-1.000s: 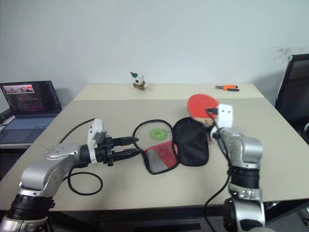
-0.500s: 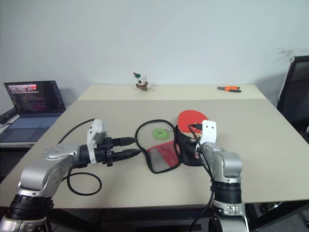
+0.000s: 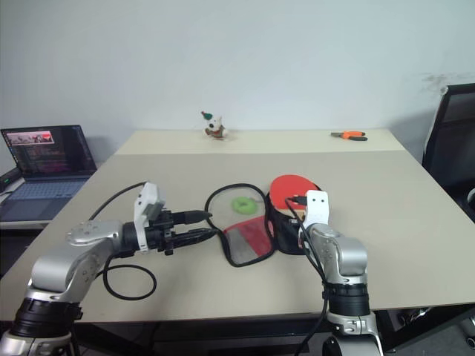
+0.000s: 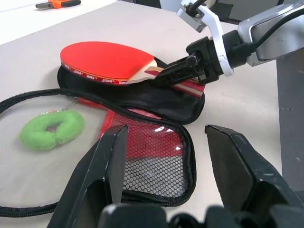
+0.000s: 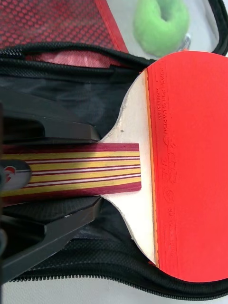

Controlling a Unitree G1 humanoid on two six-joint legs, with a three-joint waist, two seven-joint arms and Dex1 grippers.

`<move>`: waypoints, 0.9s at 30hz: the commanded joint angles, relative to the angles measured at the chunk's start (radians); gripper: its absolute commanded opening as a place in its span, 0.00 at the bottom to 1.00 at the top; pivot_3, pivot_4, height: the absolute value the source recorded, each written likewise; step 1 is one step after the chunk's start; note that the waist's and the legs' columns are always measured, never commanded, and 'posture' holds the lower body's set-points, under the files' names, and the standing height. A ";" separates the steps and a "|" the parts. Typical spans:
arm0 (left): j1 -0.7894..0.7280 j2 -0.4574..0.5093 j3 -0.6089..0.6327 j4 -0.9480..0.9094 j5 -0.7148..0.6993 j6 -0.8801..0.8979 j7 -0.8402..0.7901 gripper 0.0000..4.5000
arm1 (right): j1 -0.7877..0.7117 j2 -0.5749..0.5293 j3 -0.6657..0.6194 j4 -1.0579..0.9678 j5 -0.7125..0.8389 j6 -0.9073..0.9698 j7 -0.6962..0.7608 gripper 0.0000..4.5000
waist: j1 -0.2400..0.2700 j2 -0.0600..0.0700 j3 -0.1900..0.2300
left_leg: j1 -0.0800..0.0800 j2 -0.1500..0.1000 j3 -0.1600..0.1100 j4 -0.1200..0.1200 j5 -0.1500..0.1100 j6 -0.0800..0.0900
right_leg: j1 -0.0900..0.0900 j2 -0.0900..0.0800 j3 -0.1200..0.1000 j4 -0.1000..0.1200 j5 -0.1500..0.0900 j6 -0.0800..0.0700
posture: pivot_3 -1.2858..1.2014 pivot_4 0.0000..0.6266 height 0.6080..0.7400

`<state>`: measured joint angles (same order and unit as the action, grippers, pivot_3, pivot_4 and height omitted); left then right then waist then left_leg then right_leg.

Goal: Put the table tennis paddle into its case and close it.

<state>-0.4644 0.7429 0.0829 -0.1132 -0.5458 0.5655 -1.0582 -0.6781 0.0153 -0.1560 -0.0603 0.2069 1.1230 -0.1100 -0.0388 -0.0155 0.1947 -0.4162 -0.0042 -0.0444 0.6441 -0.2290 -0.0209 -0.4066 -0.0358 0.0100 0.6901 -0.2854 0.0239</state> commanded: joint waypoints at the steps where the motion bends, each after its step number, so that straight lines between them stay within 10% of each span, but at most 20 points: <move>1: -0.009 0.013 0.014 -0.022 0.002 -0.014 0.000 0.63 | -0.007 -0.008 -0.003 -0.021 -0.011 -0.042 -0.001 0.24 | 0.000 0.000 0.000 | 0.000 0.000 0.000 0.000 0.000 0.000 | 0.000 0.000 0.000 0.000 0.000 0.000 | 0.52 0.24 1.00; 7: -0.009 0.011 0.013 -0.023 0.006 -0.016 0.002 0.63 | -0.007 0.014 -0.022 -0.010 -0.010 -0.052 -0.016 0.24 | 0.000 0.000 0.000 | 0.000 0.000 0.000 0.000 0.000 0.000 | 0.000 0.000 0.000 0.000 0.000 0.000 | 0.52 0.24 1.00; 16: 0.003 0.012 0.019 -0.028 0.020 -0.014 0.020 0.63 | 0.006 -0.011 0.028 -0.133 -0.005 -0.026 0.021 0.98 | 0.000 0.000 0.000 | 0.000 0.000 0.000 0.000 0.000 0.000 | 0.000 0.000 0.000 0.001 0.000 0.000 | 0.52 0.24 1.00; 27: 0.039 0.017 -0.001 0.121 0.160 -0.060 0.133 0.54 | -0.048 -0.449 -0.022 -0.418 0.450 0.126 0.638 1.00 | 0.003 -0.001 0.000 | 0.001 0.001 -0.001 0.000 0.000 0.000 | 0.001 0.001 -0.001 0.000 0.000 0.000 | 0.52 0.24 1.00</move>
<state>-0.4091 0.7500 0.0769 -0.0133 -0.4103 0.5326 -0.9332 -0.6928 -0.4033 -0.1237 -0.4331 0.5652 1.2237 0.4460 -0.0360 -0.0162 0.1943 -0.4149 -0.0034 -0.0453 0.6445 -0.2291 -0.0205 -0.4056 -0.0352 0.0090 0.6904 -0.2855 0.0239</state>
